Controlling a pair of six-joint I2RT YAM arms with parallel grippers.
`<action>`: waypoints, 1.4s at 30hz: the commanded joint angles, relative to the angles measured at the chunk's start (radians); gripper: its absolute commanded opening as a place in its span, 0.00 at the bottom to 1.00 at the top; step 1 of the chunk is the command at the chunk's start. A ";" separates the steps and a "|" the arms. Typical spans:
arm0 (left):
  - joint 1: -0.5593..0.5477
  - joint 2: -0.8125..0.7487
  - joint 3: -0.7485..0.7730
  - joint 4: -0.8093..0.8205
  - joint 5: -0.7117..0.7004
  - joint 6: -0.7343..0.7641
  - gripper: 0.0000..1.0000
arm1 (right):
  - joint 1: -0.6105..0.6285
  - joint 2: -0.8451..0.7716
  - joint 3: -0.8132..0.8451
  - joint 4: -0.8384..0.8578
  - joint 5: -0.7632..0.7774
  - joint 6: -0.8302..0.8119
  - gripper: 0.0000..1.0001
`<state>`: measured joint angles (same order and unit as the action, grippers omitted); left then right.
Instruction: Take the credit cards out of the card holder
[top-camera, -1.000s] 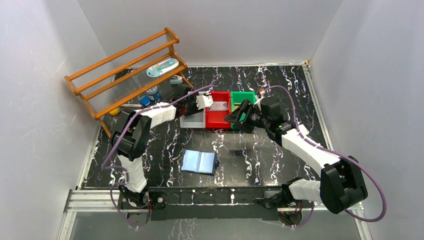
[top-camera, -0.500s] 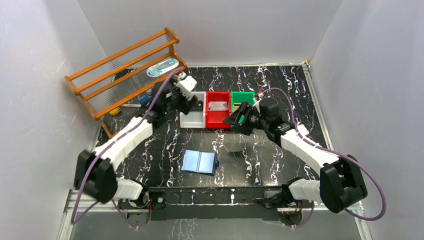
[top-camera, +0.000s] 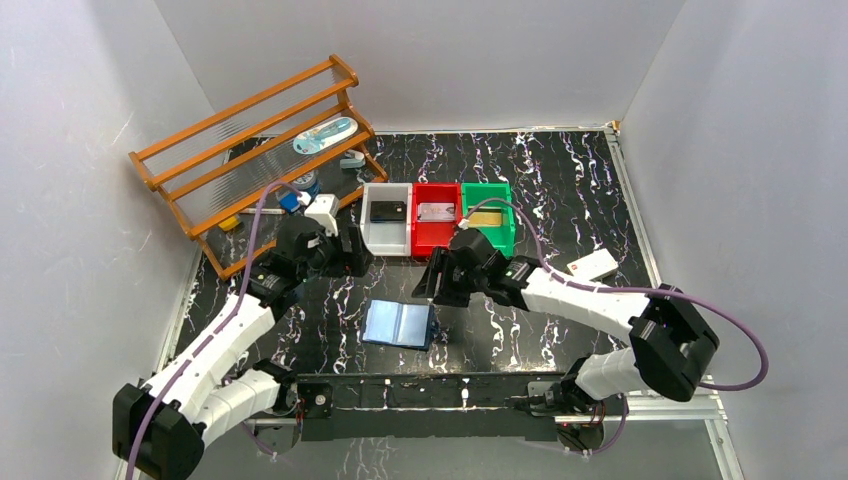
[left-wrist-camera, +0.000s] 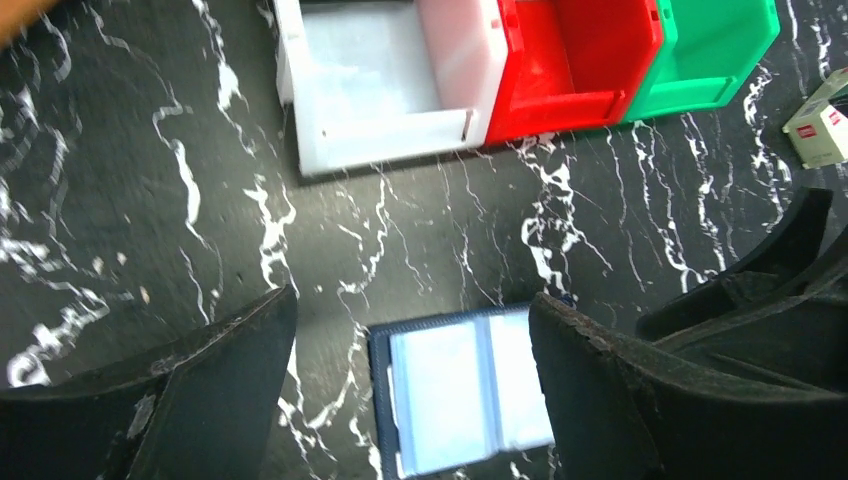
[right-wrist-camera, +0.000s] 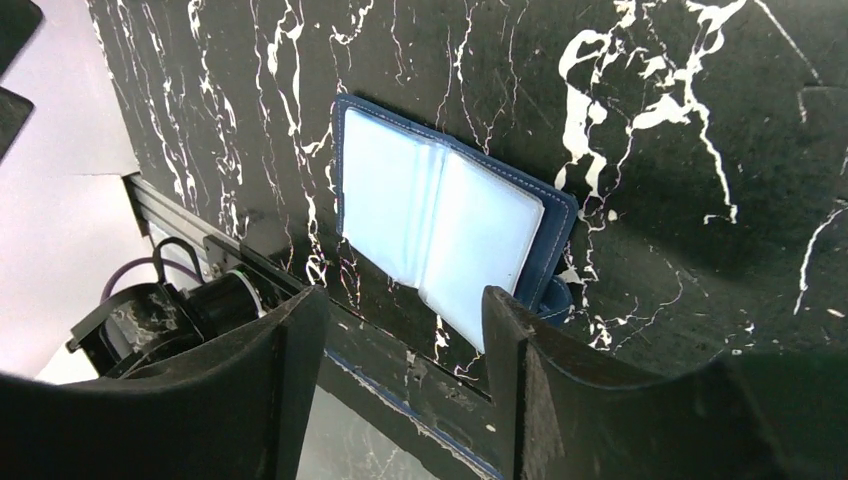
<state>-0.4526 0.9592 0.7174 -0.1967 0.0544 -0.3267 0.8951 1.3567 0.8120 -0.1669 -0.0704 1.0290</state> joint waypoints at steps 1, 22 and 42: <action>0.006 -0.067 -0.026 -0.095 0.042 -0.174 0.84 | 0.050 0.011 0.027 0.006 0.075 0.026 0.65; 0.006 0.017 -0.090 -0.066 0.283 -0.289 0.65 | 0.137 0.148 0.075 -0.060 0.059 0.042 0.59; 0.002 0.177 -0.190 -0.033 0.405 -0.314 0.63 | 0.119 0.231 0.074 -0.030 0.033 0.060 0.54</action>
<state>-0.4507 1.1164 0.5453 -0.2394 0.4194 -0.6254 1.0206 1.5684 0.8848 -0.2214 -0.0261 1.0752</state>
